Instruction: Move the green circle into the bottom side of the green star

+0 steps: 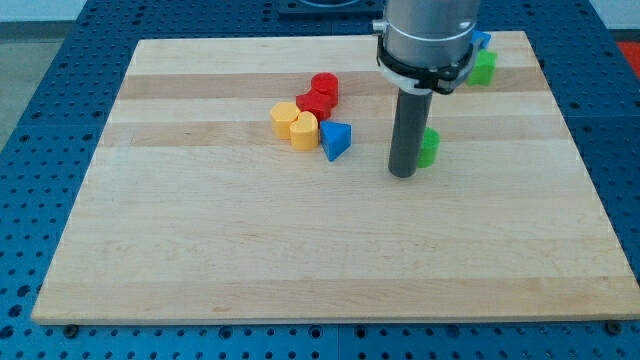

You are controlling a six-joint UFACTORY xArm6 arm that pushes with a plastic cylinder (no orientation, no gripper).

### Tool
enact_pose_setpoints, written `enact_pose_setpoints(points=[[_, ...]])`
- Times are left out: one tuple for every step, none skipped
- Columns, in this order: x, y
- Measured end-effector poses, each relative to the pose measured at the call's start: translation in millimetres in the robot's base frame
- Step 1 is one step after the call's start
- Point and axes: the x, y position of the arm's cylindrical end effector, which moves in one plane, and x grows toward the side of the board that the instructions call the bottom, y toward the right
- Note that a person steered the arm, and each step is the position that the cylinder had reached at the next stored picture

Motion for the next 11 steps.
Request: enact_pose_setpoints(points=[[-3,5],[-28,12],[-51,42],[-75,78],[-85,95],[-77,108],[-78,133],[-93,141],[-108,141],[-126,141],[-140,141]])
